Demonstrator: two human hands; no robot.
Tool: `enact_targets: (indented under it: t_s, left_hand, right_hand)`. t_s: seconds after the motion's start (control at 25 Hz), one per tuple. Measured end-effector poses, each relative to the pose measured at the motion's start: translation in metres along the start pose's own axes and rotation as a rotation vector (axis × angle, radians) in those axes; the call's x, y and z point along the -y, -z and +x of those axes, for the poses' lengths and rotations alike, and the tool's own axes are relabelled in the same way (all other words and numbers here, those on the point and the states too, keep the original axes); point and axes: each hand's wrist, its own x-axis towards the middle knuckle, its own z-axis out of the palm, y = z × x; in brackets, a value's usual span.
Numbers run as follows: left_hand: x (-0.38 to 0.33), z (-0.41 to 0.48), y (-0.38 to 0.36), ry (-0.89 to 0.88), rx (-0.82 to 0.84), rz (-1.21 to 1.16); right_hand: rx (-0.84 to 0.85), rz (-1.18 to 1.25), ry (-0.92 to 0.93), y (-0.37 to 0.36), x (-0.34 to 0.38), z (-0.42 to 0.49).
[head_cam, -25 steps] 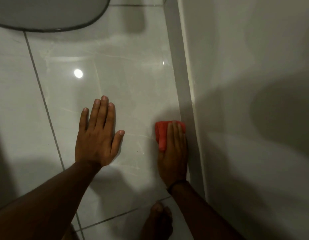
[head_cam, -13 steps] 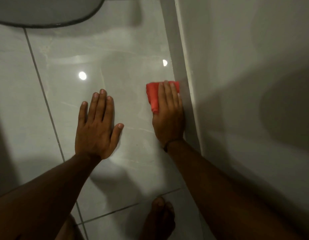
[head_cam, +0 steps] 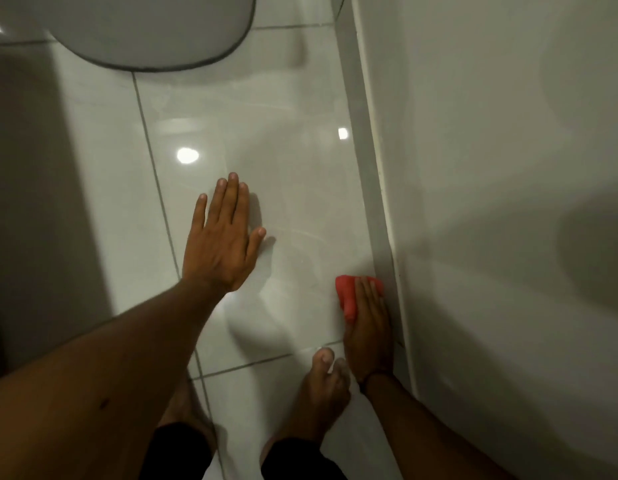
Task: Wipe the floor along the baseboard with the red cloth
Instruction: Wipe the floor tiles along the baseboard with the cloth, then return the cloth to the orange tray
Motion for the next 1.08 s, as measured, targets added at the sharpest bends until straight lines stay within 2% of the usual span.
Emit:
enact_targets:
  t_s: [0.12,0.24,0.32,0.6,0.72,0.84,1.08]
  left_hand:
    - [-0.012,-0.045,0.058,0.04,0.041,0.012]
    - [-0.026,-0.075,0.119,0.086,0.067,0.033]
    - [-0.036,-0.082,0.167,0.109,0.057,0.036]
    - [-0.026,-0.015,0.316,0.125,-0.162,0.026]
    - [0.002,0.039,0.355,0.13,-0.221,0.015]
    - [0.031,0.086,0.379,0.116,-0.228,0.008]
    - [0.074,0.137,0.378,0.129,-0.153,-0.016]
  right_hand:
    - [0.015,0.025,0.02,0.051,0.039,0.001]
    - [0.049,-0.052,0.113,0.105,0.091,0.005]
    - [0.015,-0.04,0.195,0.146,0.135,0.013]
    - [-0.118,-0.001,0.408,0.268,0.329,0.106]
    - [-0.184,0.035,0.528,0.289,0.408,0.161]
    - [-0.216,0.014,0.563,0.293,0.467,0.217]
    - [-0.137,-0.232,0.546,0.269,0.536,0.326]
